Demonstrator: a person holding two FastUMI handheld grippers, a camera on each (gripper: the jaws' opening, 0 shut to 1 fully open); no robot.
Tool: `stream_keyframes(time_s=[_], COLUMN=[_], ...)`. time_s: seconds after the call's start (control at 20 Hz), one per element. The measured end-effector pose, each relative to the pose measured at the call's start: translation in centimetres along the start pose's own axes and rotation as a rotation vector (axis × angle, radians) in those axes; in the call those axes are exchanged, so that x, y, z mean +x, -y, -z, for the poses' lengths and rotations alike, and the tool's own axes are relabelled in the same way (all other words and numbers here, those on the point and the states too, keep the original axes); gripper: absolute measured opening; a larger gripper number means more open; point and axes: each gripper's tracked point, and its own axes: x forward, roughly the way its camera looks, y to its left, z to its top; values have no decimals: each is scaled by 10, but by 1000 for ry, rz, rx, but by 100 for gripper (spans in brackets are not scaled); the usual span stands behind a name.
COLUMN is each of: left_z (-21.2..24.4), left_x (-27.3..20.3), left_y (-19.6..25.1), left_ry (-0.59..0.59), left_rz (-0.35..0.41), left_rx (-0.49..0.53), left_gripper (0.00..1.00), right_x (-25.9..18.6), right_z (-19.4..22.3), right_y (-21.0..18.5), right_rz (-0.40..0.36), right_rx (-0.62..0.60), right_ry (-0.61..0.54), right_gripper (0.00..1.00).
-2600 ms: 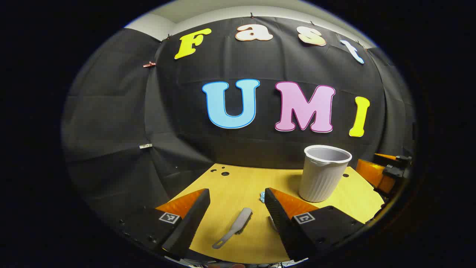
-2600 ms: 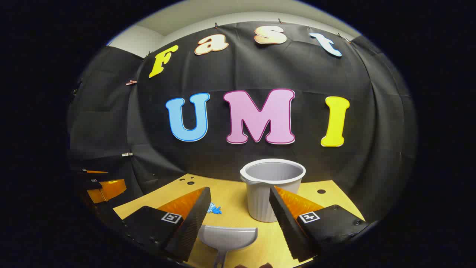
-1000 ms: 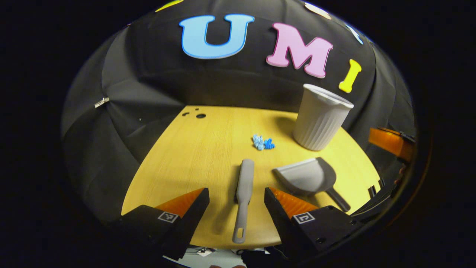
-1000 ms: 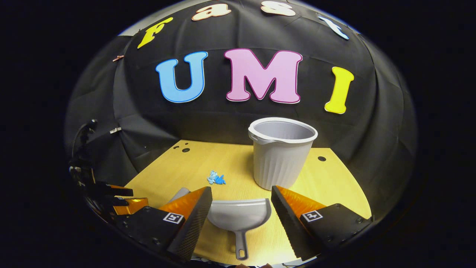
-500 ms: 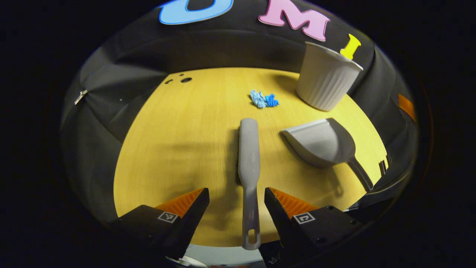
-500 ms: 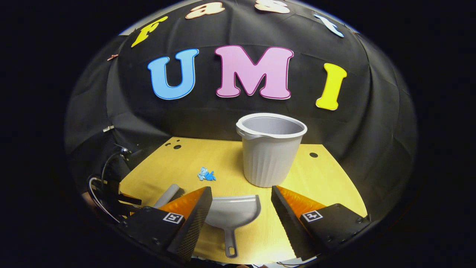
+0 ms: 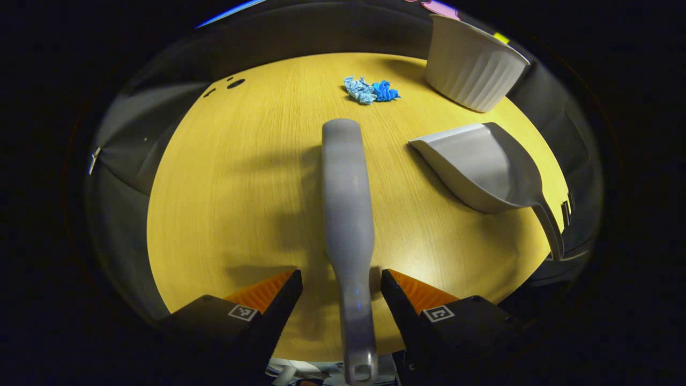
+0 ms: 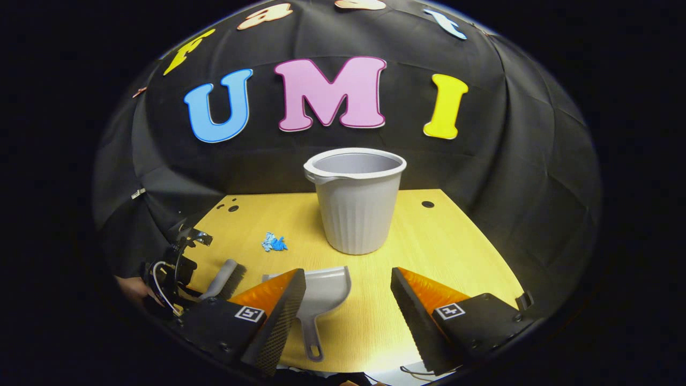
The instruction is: Pick up the small broom and dustpan from the desktop, sweep the trash into the dustpan with the broom, and then empty the trash into the garbage bin.
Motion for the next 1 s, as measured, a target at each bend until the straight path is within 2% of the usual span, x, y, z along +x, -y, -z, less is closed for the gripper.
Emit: stream_keyframes(time_s=[0.1,0.2,0.3,0.35,0.4,0.45,0.5,0.55,0.6,0.65,0.85,1.0], left_z=[-4,-5,-6,-7,-6,-5,-6,-8,-8,-9,-5,-4], left_x=[7,5,6,8,6,12,9,8,8,7,2,-11], left_y=[1,5,8,9,9,10,11,9,9,10,5,4], left_ry=[-9,-27,-27,-29,-28,-24,-17,-6,7,22,44,78], left_rz=[-2,3,0,-2,-2,1,6,10,15,20,28,39], left_rx=[33,51,46,41,37,33,34,35,32,22,-24,-55], left_gripper=[95,83,66,51,47,33,34,30,29,28,25,25], right_x=[-4,-3,0,1,2,3,5,6,8,9,13,20], right_z=[8,15,20,23,26,28,33,38,44,49,72,93], right_y=[16,21,22,23,22,19,16,14,10,7,-11,-21], right_rz=[36,43,41,39,36,26,9,-4,-22,-40,-122,-155], right_rx=[-27,-17,-6,-4,-8,-14,-22,-26,-33,-42,-70,-111], right_ry=[-51,-79,-106,-120,-132,-144,-165,-189,-214,-240,-355,-438], right_gripper=[99,99,99,99,99,99,99,99,90,99,99,99])
